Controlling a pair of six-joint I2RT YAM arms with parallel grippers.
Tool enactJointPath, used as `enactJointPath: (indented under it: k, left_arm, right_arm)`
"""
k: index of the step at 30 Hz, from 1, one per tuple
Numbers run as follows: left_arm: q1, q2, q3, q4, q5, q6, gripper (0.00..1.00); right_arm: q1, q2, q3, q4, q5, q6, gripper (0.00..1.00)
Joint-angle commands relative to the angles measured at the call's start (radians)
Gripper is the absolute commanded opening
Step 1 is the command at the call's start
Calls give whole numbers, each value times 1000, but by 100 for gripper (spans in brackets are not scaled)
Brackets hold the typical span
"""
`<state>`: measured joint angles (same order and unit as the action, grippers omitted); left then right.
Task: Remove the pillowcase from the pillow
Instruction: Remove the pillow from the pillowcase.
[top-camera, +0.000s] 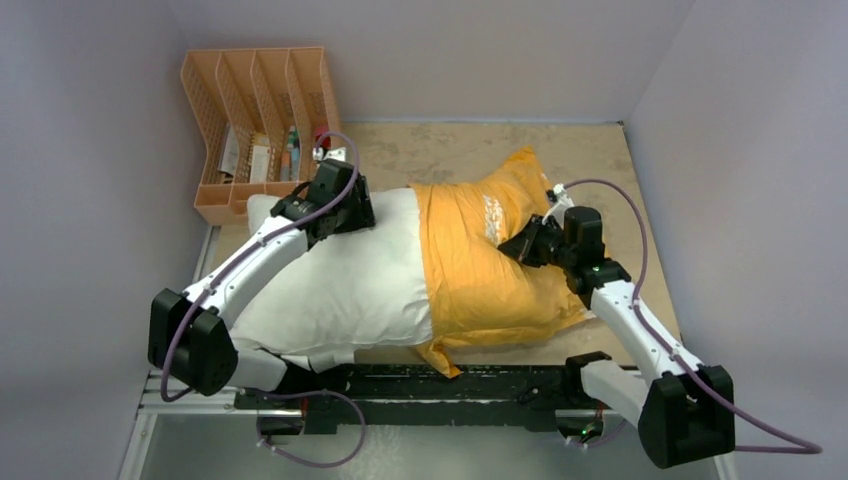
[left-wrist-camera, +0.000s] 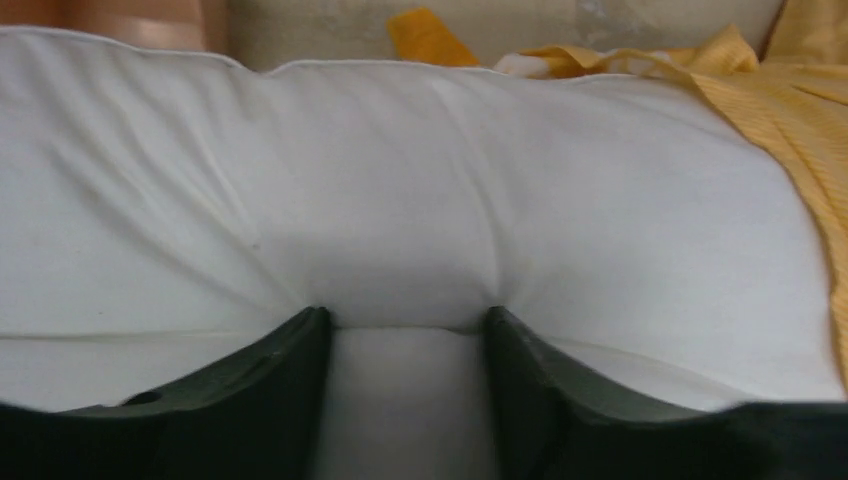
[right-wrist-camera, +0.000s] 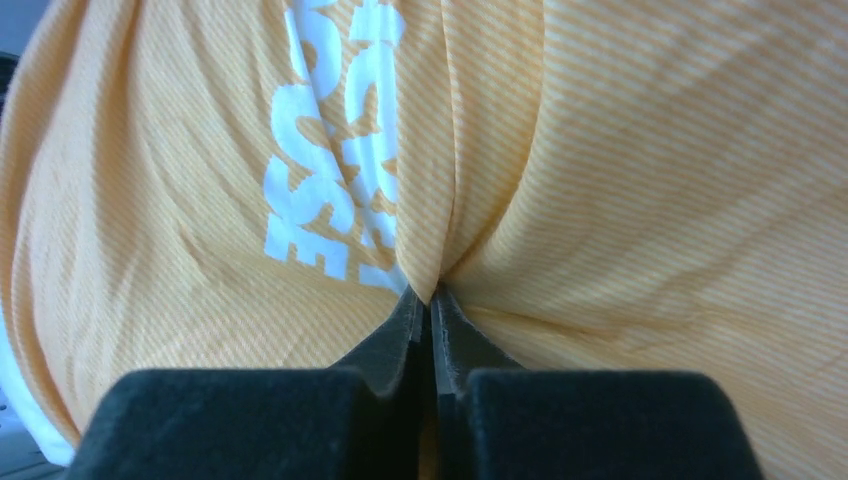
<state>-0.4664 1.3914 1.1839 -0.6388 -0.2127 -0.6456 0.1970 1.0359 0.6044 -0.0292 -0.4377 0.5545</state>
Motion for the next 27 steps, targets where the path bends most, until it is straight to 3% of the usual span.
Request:
enactJointPath:
  k: [1,3,4,7,8,10,15,20,25,27]
  left_arm:
    - [-18,-66,-202,199,388,-10,39]
    - [-28,-163,-308,219,398,-9,15]
    - [-29,-219,-350,211,391,-4,2]
    - [-31,-385,-412,129,359,13,0]
    - [-31,-442,-424,99,347,12,0]
    - [-31,-543,-444,54,329,3,0]
    - [-67,-679,-442,-3,318,-46,0]
    - [-74,-702,-430,-67,288,-63,0]
    - [-74,-704,-417,-86,280,-60,0]
    - [-74,-704,-410,-97,265,-55,0]
  right_arm:
    - [16,-43,11,-167,10,-11,8]
    - [16,-73,105,-242,105,-17,20]
    - [16,-78,167,-296,164,-38,34]
    - [15,-60,393,-442,407,-93,74]
    - [9,-43,451,-467,494,-103,84]
    - [-22,12,550,-492,516,-115,95]
    - [-125,222,730,-526,362,-22,99]
    - [-128,404,853,-620,295,35,99]
    - [-128,439,740,-562,168,139,99]
    - [-122,421,695,-548,213,187,99]
